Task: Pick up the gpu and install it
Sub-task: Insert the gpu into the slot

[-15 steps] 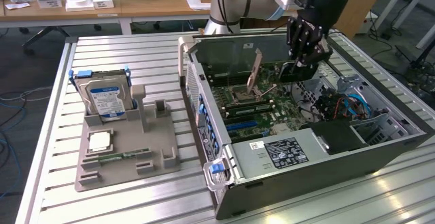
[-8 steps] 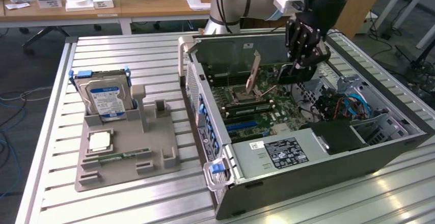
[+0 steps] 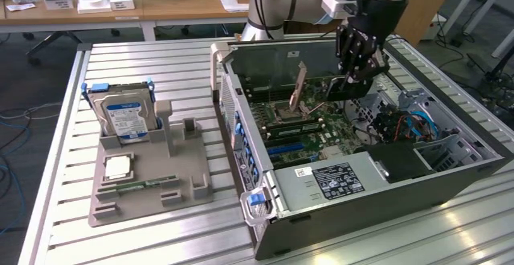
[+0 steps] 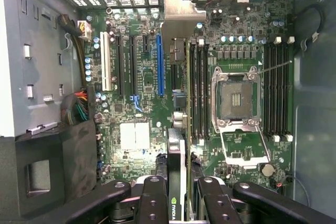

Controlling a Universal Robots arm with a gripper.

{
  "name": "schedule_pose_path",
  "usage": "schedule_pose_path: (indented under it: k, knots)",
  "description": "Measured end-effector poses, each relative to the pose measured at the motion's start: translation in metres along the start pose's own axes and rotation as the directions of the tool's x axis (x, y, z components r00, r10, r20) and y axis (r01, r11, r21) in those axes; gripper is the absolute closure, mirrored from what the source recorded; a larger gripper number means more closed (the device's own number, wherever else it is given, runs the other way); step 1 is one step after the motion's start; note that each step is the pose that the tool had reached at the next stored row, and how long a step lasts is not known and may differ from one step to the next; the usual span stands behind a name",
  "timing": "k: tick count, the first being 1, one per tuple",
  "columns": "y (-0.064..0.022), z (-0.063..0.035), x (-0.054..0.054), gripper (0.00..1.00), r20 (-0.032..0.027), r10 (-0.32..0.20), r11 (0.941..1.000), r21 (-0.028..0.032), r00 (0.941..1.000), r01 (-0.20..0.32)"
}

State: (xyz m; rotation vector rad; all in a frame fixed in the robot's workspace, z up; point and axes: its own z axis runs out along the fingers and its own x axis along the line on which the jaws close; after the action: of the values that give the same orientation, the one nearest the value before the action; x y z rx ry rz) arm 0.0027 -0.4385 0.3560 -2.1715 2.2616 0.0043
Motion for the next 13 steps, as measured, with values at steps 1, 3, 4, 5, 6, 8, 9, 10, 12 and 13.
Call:
schedule_pose_path:
  k: [1,3,4,5,6,8,9,10,12,13]
  knots:
    - [0.0005,0.0,0.0,0.73,-0.0001,0.0,1.0,0.0,1.0,0.0]
    - [0.0019,0.0001,0.0001,0.73,0.0,0.0,1.0,0.0,1.0,0.0]
    - [0.0031,0.0002,0.0001,0.73,0.0001,0.0,1.0,0.0001,1.0,0.0]
    - [0.0043,0.0003,0.0002,0.73,0.0001,0.0,1.0,0.0003,1.0,0.0]
    - [0.0054,0.0003,0.0002,0.73,0.0,0.0,1.0,0.0004,1.0,0.0]
    - [0.0079,0.0005,0.0003,0.73,0.0001,0.0,1.0,0.0008,1.0,0.0]
    - [0.0085,0.0005,0.0004,0.73,0.0001,0.0,1.0,0.0008,1.0,0.0]
    - [0.0085,0.0005,0.0004,0.73,0.0,0.0,1.0,0.0008,1.0,0.0]
    - [0.0085,0.0005,0.0004,0.73,0.0,-0.001,1.0,0.0008,1.0,0.001]
    - [0.0085,0.0005,0.0004,0.73,0.0,-0.001,1.0,0.0008,1.0,0.001]
